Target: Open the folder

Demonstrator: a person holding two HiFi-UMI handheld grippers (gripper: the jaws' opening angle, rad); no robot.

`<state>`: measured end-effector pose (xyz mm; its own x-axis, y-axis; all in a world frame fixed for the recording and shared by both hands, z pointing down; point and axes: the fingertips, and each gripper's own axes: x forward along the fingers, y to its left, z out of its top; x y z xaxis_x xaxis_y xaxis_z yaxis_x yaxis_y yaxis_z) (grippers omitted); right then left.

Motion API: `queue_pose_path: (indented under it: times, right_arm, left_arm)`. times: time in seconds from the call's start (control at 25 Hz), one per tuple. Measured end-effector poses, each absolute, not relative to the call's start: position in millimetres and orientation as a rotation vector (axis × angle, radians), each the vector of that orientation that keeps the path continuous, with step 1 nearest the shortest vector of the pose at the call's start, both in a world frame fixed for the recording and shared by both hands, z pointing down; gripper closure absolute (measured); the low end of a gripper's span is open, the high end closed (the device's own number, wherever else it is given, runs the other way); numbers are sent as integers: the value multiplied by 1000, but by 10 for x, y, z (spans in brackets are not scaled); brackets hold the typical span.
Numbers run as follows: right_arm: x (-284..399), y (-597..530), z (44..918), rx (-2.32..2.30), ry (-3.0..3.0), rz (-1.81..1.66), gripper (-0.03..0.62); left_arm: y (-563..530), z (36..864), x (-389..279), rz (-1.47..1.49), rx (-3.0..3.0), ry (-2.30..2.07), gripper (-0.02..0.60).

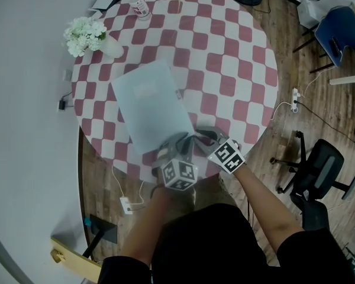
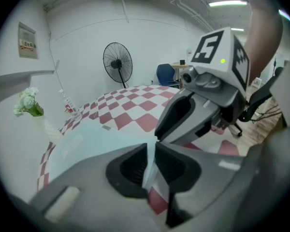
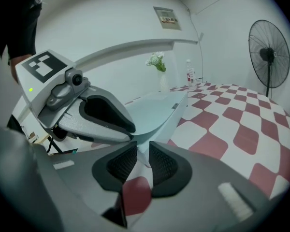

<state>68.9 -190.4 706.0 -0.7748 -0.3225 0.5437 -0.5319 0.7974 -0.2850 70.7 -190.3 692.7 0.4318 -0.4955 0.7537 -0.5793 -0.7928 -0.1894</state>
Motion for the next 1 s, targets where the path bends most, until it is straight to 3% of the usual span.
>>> queue_pose_path:
  times: [0.24,1.0]
  right_arm:
    - [625,-2008,7053,670,-2463,574,569]
    - [586,-1980,7057,694,-2371,524,574]
  left_arm:
    - [-1910,6857,701,1265,2572,-990,549]
    - [-1991,6427,509,1091,2537,-1164,577]
